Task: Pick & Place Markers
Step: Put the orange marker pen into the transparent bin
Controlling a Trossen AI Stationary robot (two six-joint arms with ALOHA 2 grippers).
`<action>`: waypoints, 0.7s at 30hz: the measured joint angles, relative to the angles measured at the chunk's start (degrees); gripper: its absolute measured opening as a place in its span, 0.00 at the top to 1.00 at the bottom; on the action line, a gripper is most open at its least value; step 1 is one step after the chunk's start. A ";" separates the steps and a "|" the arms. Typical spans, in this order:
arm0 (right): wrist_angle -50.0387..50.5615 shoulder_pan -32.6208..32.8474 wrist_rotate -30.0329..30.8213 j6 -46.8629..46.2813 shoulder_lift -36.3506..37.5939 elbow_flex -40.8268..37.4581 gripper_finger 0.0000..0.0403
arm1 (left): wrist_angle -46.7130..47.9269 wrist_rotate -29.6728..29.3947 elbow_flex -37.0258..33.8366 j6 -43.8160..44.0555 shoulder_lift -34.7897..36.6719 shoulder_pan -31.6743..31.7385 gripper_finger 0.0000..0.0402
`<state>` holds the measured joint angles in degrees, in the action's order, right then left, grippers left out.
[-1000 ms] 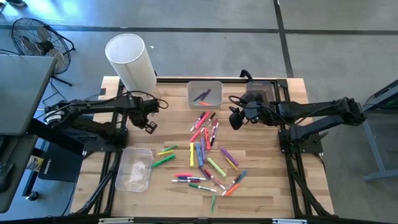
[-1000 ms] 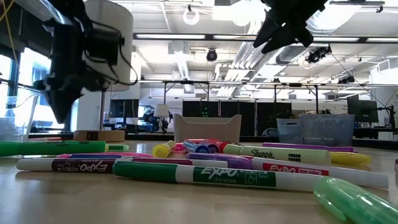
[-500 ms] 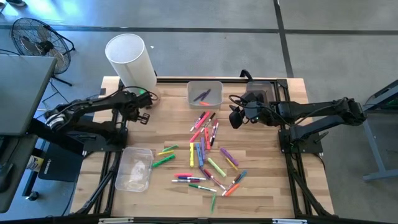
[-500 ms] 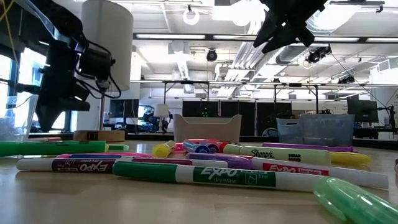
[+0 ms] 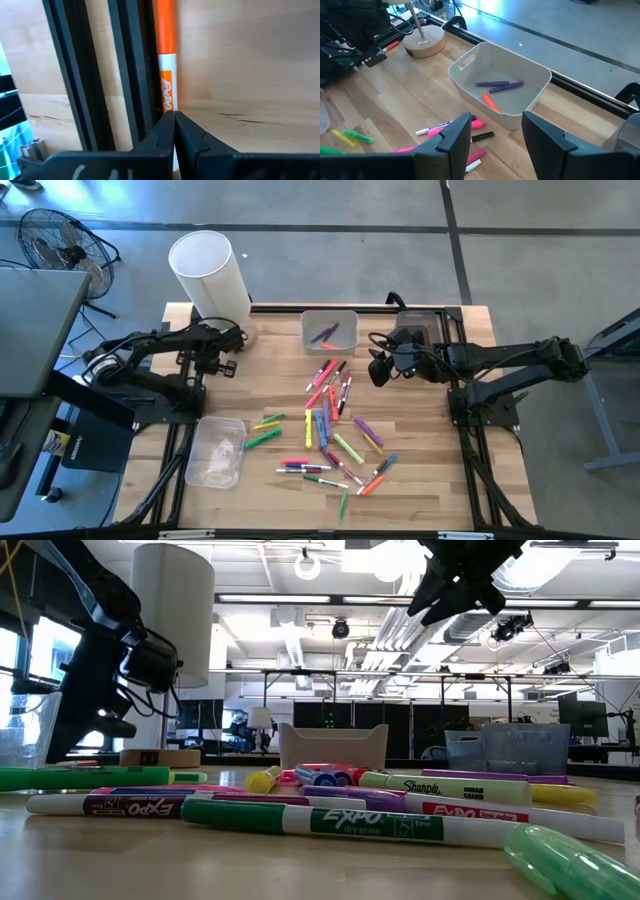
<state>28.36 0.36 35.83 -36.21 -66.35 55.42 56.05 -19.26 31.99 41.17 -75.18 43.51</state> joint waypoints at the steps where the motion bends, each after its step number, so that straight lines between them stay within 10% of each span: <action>1: 0.00 0.00 0.00 0.00 0.00 0.00 0.59 | -0.09 -0.32 0.04 0.00 -0.48 0.00 1.00; 21: 0.00 0.00 -1.75 -0.03 0.00 0.00 0.59 | -5.92 1.40 -1.21 1.05 -1.93 -0.02 1.00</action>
<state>28.36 0.36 34.09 -36.24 -66.35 55.42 50.14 -17.86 30.78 42.22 -77.10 43.48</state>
